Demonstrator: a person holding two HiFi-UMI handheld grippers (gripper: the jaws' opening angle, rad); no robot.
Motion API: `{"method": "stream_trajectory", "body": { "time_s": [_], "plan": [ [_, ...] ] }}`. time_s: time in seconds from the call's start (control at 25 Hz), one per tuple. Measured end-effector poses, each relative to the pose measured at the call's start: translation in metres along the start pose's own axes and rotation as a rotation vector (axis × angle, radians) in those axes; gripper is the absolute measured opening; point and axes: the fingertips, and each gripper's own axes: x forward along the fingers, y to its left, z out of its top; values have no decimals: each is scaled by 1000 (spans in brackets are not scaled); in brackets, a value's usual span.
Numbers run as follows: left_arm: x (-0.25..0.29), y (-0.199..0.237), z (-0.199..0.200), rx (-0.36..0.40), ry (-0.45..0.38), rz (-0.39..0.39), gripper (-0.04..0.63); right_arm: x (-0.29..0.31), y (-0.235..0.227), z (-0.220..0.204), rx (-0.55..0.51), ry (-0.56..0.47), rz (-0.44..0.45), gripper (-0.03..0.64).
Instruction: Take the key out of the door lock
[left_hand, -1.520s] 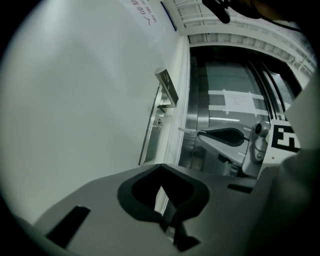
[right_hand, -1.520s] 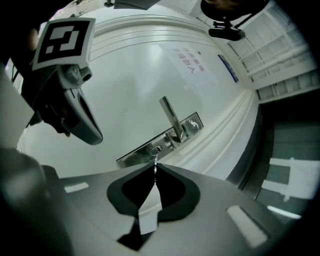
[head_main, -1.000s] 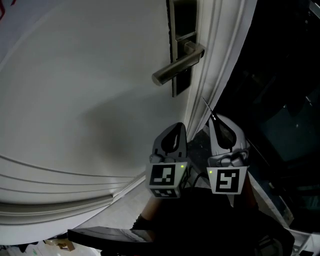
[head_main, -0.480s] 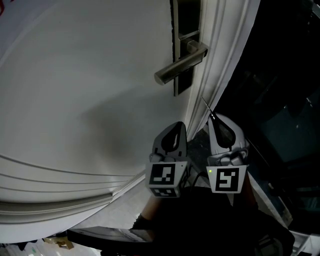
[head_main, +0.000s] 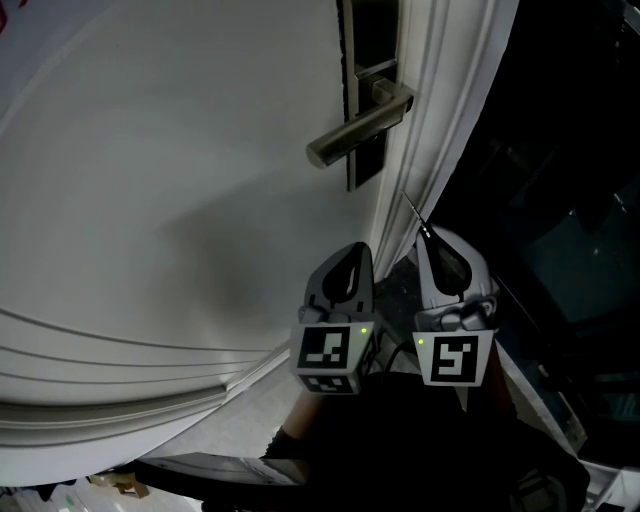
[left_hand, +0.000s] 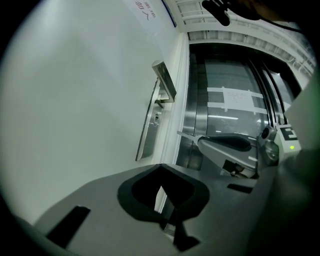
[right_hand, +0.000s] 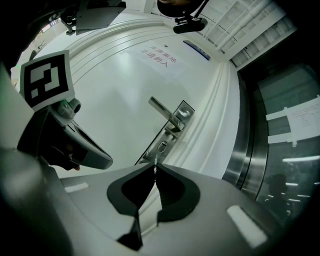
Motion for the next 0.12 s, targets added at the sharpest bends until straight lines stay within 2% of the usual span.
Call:
{"method": "stream_trajectory", "body": {
  "time_s": [0.12],
  "plan": [
    [0,-1,0,0,-1,-1,0,-1,-1,0,7,-1,-3,12]
  ]
}}
